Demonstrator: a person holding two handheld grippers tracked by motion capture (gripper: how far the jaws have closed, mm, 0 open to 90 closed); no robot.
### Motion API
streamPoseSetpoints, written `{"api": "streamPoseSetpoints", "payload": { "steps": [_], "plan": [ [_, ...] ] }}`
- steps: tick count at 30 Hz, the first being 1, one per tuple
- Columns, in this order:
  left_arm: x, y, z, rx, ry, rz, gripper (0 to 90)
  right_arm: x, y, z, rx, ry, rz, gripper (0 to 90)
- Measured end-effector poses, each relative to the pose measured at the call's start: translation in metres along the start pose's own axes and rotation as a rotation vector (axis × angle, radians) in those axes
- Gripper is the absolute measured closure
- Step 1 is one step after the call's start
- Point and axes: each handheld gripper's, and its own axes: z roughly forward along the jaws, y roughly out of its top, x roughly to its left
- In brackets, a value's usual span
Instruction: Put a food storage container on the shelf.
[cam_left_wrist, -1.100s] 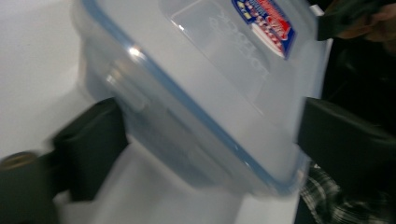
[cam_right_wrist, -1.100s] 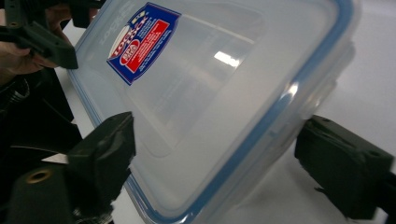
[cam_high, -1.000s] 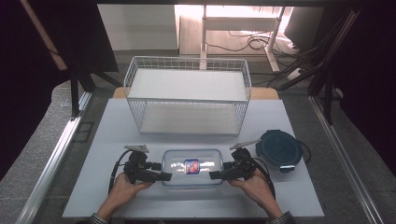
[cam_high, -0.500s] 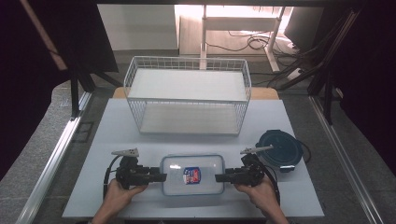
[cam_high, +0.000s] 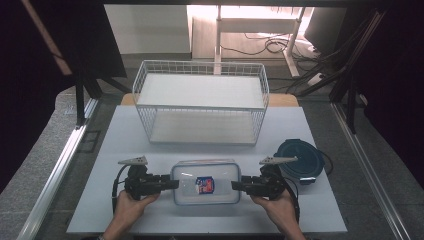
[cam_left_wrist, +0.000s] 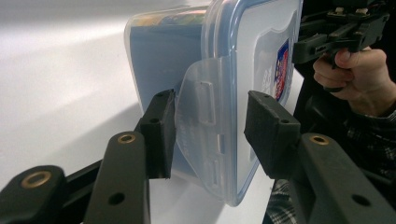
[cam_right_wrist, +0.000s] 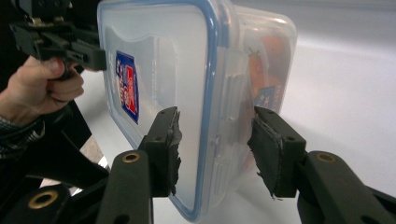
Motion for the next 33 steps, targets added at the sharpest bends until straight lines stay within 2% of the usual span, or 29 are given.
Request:
{"api": "streamPoseSetpoints", "payload": {
  "steps": [5,10,19,33],
  "plan": [
    [-0.007,0.014,-0.004,-0.019,0.016,0.041,53.7,0.001,0.011,-0.008,-0.042,0.005,-0.033,52.7],
    [-0.011,0.03,-0.011,-0.031,0.034,0.064,53.6,0.003,0.023,-0.01,-0.063,0.007,-0.056,52.7],
    [-0.016,0.069,-0.028,-0.066,0.044,0.106,53.3,0.014,0.062,-0.019,-0.116,-0.001,-0.1,52.8],
    [-0.022,0.118,-0.049,-0.105,0.079,0.131,53.0,0.019,0.116,-0.026,-0.173,0.01,-0.139,52.8]
  ]
}}
